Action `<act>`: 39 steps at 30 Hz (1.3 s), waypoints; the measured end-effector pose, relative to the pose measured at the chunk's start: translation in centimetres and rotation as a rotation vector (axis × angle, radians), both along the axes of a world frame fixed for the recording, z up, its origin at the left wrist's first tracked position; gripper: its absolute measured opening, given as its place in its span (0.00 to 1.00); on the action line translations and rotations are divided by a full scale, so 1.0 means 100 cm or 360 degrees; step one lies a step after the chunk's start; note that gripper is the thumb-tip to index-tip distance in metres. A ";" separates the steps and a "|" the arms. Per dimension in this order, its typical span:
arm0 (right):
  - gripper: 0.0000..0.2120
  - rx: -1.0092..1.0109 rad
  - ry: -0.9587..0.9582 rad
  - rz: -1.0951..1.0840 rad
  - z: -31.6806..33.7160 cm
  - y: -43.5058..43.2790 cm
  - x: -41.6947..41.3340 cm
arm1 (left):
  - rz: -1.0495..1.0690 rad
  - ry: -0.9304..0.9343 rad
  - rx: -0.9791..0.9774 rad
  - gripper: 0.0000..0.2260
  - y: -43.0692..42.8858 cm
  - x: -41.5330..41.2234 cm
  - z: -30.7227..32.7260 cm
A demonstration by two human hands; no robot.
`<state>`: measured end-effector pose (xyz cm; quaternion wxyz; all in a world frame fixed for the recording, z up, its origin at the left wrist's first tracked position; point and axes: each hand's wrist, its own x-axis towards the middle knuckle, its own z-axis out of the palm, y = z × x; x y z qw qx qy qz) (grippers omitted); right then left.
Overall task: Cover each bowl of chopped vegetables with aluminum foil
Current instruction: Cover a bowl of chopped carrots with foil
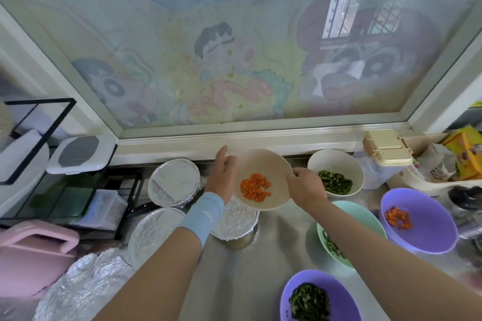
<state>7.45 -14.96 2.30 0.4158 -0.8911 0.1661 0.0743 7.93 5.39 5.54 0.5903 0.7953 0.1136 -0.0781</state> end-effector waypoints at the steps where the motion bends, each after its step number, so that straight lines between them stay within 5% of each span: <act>1: 0.14 -0.0019 0.0022 0.0103 0.002 0.005 -0.004 | -0.0009 0.0019 0.0055 0.20 0.008 -0.008 0.000; 7: 0.13 0.0050 0.0359 0.0709 0.004 0.027 -0.040 | -0.0490 0.0348 0.0650 0.10 0.057 -0.057 -0.005; 12: 0.13 -0.0070 0.0616 0.1096 -0.009 0.055 -0.066 | -0.0861 0.0583 0.1062 0.13 0.082 -0.096 -0.025; 21: 0.13 -0.0567 0.0656 0.1468 -0.041 0.082 -0.089 | -0.0859 0.0787 0.1179 0.16 0.091 -0.131 -0.062; 28: 0.12 -0.0775 0.0480 0.1081 -0.032 0.080 -0.067 | -0.0710 0.0637 0.1038 0.20 0.090 -0.110 -0.057; 33: 0.13 -0.0437 0.0331 0.0498 -0.035 0.077 -0.039 | -0.0236 0.0602 0.0851 0.15 0.079 -0.079 -0.051; 39: 0.26 -0.0111 0.0493 0.0335 -0.045 0.080 -0.013 | -0.0142 0.0787 0.0648 0.19 0.067 -0.055 -0.056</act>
